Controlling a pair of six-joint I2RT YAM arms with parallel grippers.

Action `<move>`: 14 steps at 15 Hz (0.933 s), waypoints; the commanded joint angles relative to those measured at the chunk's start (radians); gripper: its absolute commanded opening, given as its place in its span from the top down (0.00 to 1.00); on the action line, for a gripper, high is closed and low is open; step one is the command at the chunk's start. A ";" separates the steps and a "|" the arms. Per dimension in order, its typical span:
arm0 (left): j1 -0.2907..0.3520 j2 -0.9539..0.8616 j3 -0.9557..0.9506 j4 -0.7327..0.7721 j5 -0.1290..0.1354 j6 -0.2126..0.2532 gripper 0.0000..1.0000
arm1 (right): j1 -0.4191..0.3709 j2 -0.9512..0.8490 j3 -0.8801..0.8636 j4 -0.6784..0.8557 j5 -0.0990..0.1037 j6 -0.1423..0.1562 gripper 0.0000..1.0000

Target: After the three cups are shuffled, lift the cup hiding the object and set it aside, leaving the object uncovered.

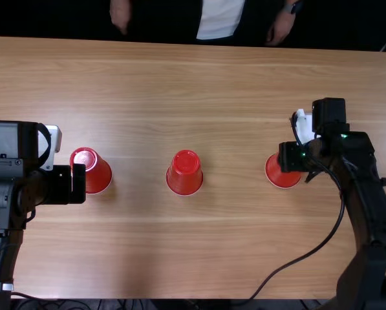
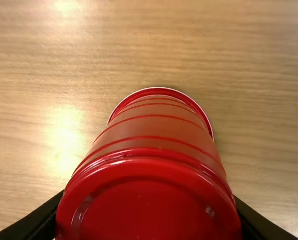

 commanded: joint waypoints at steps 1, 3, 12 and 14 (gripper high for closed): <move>-0.005 0.001 0.021 0.000 0.004 0.003 0.00 | 0.016 -0.127 0.014 0.004 -0.006 0.004 1.00; -0.005 -0.001 0.003 0.002 0.004 0.003 0.00 | 0.008 -0.187 0.020 0.004 -0.006 0.006 1.00; -0.005 -0.002 -0.002 0.002 0.004 0.005 0.00 | -0.211 -0.345 0.029 -0.090 0.003 -0.007 1.00; -0.005 -0.002 -0.003 0.002 0.004 0.005 0.00 | -0.259 -0.348 -0.035 -0.085 0.005 -0.005 0.99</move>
